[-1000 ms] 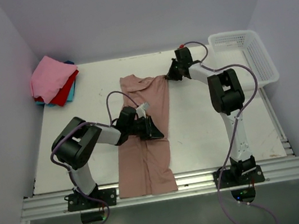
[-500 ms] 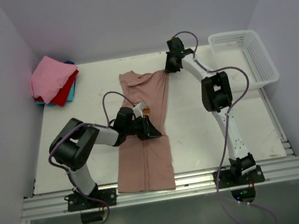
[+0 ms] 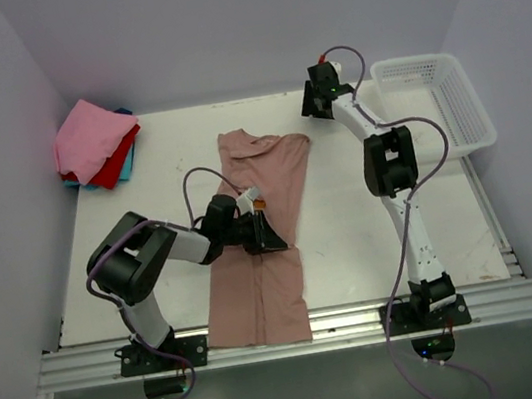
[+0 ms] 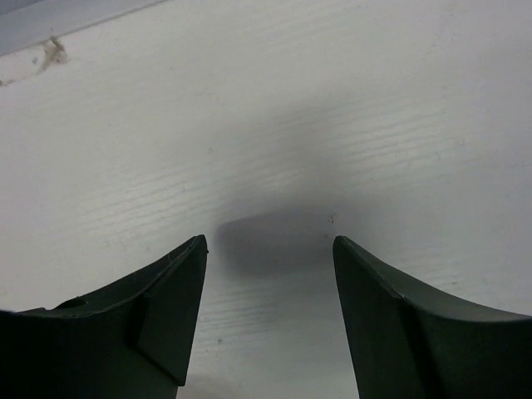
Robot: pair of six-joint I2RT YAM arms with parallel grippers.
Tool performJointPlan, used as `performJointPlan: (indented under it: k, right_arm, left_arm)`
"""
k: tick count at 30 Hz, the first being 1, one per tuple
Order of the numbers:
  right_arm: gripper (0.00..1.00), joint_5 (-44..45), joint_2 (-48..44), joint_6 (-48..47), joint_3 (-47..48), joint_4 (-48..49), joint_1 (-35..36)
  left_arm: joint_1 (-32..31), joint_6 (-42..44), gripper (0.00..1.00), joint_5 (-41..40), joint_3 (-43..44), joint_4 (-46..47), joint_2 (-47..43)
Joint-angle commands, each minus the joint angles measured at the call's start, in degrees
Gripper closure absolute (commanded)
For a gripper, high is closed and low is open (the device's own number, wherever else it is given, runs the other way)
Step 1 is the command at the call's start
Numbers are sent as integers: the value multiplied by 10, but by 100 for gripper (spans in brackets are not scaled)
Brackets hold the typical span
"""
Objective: Fold and stack the t-shirts
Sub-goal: Fold the tshirt
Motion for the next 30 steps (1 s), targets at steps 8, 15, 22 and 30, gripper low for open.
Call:
performJointPlan:
  k: [8,15,22,30]
  right_arm:
    - [34,10,-355,-31,-430,211,30]
    - [32,-20,-546,-39,-608,211,76]
    - [53,-61,-676,9,-727,111,173]
    - [51,-89,-847,124,-874,56,275]
  left_arm:
    - [2,36,75,-10,13,-46,-82]
    - [50,134,43,-48,126,-151,-184]
    - [168,153,0,-16,106,-238,-213]
    - [205,175,0,-5,-2,-410,-337]
